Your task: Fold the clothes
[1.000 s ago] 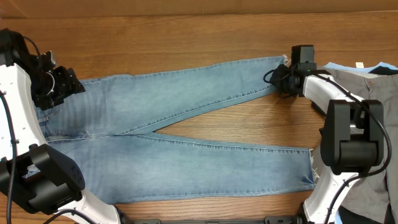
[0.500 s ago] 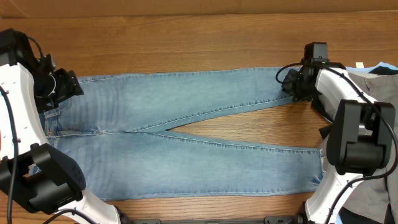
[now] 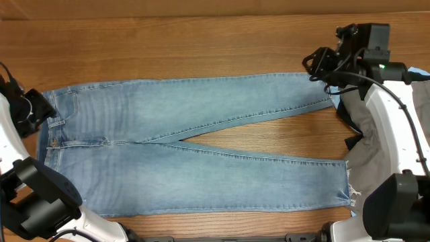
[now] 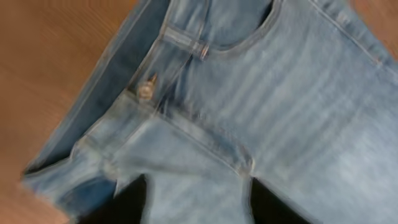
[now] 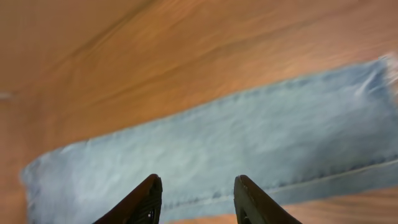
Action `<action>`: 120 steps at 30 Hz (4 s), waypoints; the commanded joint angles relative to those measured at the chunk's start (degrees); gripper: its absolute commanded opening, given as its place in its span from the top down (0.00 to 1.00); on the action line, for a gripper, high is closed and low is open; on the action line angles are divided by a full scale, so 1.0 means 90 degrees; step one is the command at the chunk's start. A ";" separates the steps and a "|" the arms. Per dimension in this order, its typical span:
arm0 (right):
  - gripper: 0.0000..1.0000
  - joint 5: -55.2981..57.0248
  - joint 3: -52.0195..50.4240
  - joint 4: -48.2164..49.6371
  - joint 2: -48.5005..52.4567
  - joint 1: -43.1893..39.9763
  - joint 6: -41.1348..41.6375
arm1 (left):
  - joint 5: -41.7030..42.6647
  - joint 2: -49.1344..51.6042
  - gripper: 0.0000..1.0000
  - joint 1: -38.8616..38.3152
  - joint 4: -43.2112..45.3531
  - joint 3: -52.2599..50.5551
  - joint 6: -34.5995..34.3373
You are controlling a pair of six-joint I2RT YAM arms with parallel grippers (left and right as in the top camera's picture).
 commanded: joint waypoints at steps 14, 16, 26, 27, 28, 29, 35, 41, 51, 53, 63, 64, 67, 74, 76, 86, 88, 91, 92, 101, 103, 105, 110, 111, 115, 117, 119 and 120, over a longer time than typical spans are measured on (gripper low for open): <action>0.59 -0.0248 -0.0049 -0.0571 0.0112 0.0758 -0.0041 | 0.0792 0.0736 0.96 -0.0862 0.5202 -0.2897 0.0459; 0.59 -0.0175 -0.0049 -0.0641 0.0112 0.0758 -0.0041 | 0.0811 0.1035 0.96 -0.0933 0.5513 -0.2895 0.0471; 0.58 0.0342 -0.0100 -0.0899 0.0121 0.0758 -0.0046 | 0.0347 0.2310 0.77 -0.0746 0.6759 -0.2790 0.0175; 0.58 0.0561 -0.0134 -0.0928 0.0121 0.0758 -0.0049 | 0.0381 0.2370 0.71 -0.0661 0.7048 -0.2766 0.0172; 0.58 0.0877 -0.0170 -0.1005 0.0121 0.0758 -0.0046 | 0.0483 0.2402 0.69 -0.0573 0.7274 -0.2713 0.0153; 0.58 0.1171 -0.0211 -0.1078 0.0136 0.0758 -0.0044 | 0.0593 0.2402 0.67 -0.0488 0.7376 -0.2630 0.0044; 0.55 0.1324 -0.0646 -0.1593 0.0221 0.0763 -0.0039 | 0.2195 0.2387 0.67 -0.0204 0.6985 -0.1639 -0.0151; 0.54 0.1783 -0.1688 -0.1865 0.0231 0.0724 0.0835 | 0.2300 0.2276 0.66 -0.0189 0.4891 -0.0041 0.0447; 0.70 0.1802 -0.2737 -0.1887 0.0231 0.0563 0.1693 | 0.2259 0.1173 0.62 -0.0143 0.2589 0.1807 0.0699; 0.78 0.1795 -0.2999 -0.1559 0.0231 0.0563 0.1943 | 0.2256 0.0787 0.62 -0.0175 0.2402 0.1846 0.0712; 0.88 0.1923 -0.4102 0.1251 0.0243 0.0539 0.2790 | 0.2251 -0.0942 0.56 -0.0257 0.1377 0.1846 0.0707; 0.88 0.1916 -0.4099 0.1569 0.0243 0.0539 0.2720 | 0.2215 -0.1095 0.54 -0.0257 0.1265 0.1846 0.0707; 0.85 0.1889 -0.3934 0.2220 0.0240 0.0532 0.2208 | 0.1829 -0.1467 0.49 -0.0243 0.0891 0.1846 0.0665; 0.61 0.1416 -0.2535 0.0073 -0.0289 0.0301 0.1452 | 0.0170 -0.2062 0.36 -0.0070 -0.0274 0.1846 0.0126; 0.60 0.1416 -0.2290 -0.0746 -0.0539 0.0219 0.1462 | 0.0129 -0.2101 0.36 0.0058 -0.0510 0.1846 -0.0078; 0.45 0.2327 -0.3055 -0.2353 -0.0746 -0.0488 0.2064 | 0.0109 -0.2101 0.26 0.0544 -0.0886 0.1809 -0.0301; 0.45 0.2336 -0.3383 -0.2181 -0.0743 -0.0682 0.2193 | 0.0083 -0.2093 0.25 0.0544 -0.0879 0.1775 -0.0321; 0.49 0.2268 -0.3832 -0.1885 -0.0743 -0.1076 0.2205 | 0.0058 -0.2059 0.25 0.0544 -0.0855 0.1690 -0.0374; 0.51 0.2198 -0.3929 -0.1826 -0.0743 -0.1158 0.2205 | 0.0058 -0.2035 0.25 0.0544 -0.0850 0.1661 -0.0374; 0.53 0.1299 -0.4685 -0.0469 -0.0741 -0.1195 0.1916 | -0.0017 -0.1775 0.25 0.0549 -0.0814 0.0971 -0.0544; 0.55 0.1297 -0.4816 -0.0291 -0.0741 -0.1190 0.1923 | -0.0019 -0.1722 0.27 0.0583 -0.0833 0.0748 -0.0542; 0.61 0.1292 -0.4889 -0.0236 -0.0741 -0.1192 0.1965 | -0.0039 -0.1693 0.28 0.0641 -0.0840 0.0515 -0.0539; 0.68 0.1290 -0.4830 -0.0024 -0.0743 -0.1197 0.1428 | -0.0015 -0.1671 0.32 0.0945 -0.0838 0.0277 -0.0544; 0.62 0.1292 -0.4784 -0.0083 -0.0743 -0.1197 0.1326 | 0.0022 -0.1673 0.32 0.1008 -0.0838 0.0277 -0.0542; 0.60 0.1314 -0.4279 -0.0741 -0.0782 -0.1197 0.0950 | 0.0119 -0.1676 0.33 0.1205 -0.0855 0.0277 -0.0539; 0.60 0.1307 -0.4019 -0.1025 -0.0852 -0.1197 0.0950 | 0.0121 -0.1676 0.33 0.1202 -0.0845 0.0277 -0.0539; 0.60 0.1209 -0.3823 -0.1217 -0.0940 -0.1197 0.0901 | 0.0121 -0.1676 0.33 0.1202 -0.0835 0.0277 -0.0539; 0.61 0.1008 -0.3752 -0.1280 -0.1003 -0.1197 0.0763 | 0.0121 -0.1676 0.33 0.1202 -0.0831 0.0277 -0.0539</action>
